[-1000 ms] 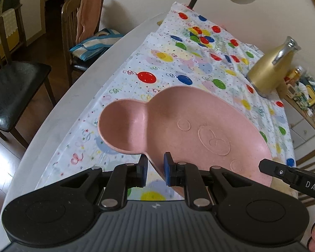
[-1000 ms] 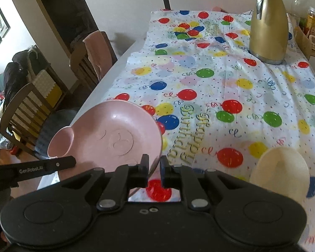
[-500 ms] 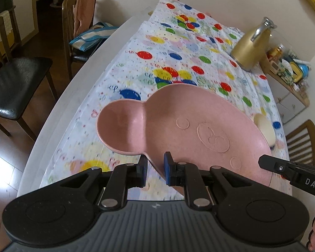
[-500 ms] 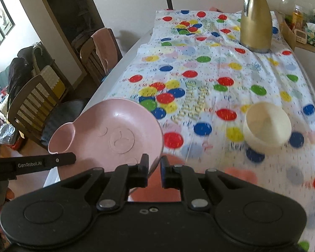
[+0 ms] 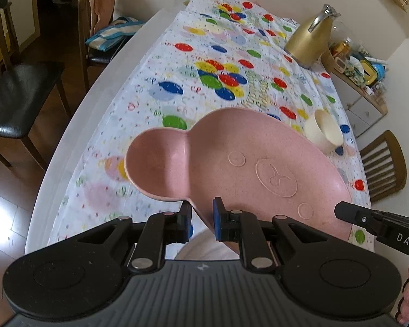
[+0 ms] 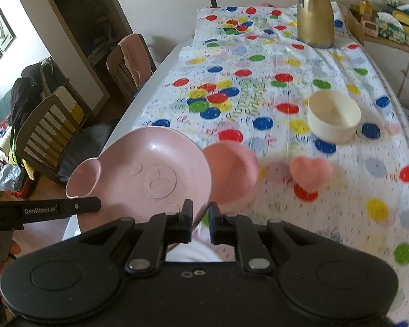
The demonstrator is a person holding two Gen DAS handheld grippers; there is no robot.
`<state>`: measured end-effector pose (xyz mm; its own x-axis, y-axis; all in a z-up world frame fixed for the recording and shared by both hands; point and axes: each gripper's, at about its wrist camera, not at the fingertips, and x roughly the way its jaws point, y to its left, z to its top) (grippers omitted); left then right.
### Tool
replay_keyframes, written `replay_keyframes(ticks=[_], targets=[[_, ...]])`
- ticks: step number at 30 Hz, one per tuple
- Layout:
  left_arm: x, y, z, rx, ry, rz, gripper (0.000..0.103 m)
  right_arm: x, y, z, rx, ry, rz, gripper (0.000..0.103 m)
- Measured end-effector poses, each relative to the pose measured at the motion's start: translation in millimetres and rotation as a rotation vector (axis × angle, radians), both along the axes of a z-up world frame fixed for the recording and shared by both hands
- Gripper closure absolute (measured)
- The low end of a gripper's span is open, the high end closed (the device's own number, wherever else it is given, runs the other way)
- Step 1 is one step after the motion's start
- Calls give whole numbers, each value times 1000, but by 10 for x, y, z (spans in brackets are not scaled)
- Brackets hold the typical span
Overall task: Organize plates and bowls
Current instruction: 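Lift the pink bear plate with both grippers toward the white plate stack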
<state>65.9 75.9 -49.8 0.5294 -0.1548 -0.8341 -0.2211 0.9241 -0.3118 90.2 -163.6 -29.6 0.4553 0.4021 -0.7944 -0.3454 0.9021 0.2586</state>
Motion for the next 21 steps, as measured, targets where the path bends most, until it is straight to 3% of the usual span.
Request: replay_keyframes(ticks=[10, 21], targets=[[-409, -35, -141, -11, 36, -34, 88, -440, -126, -166, 45, 43, -42, 92], [-621, -100, -395, -21, 95, -60, 88, -725, -198, -450, 29, 102, -57, 92]])
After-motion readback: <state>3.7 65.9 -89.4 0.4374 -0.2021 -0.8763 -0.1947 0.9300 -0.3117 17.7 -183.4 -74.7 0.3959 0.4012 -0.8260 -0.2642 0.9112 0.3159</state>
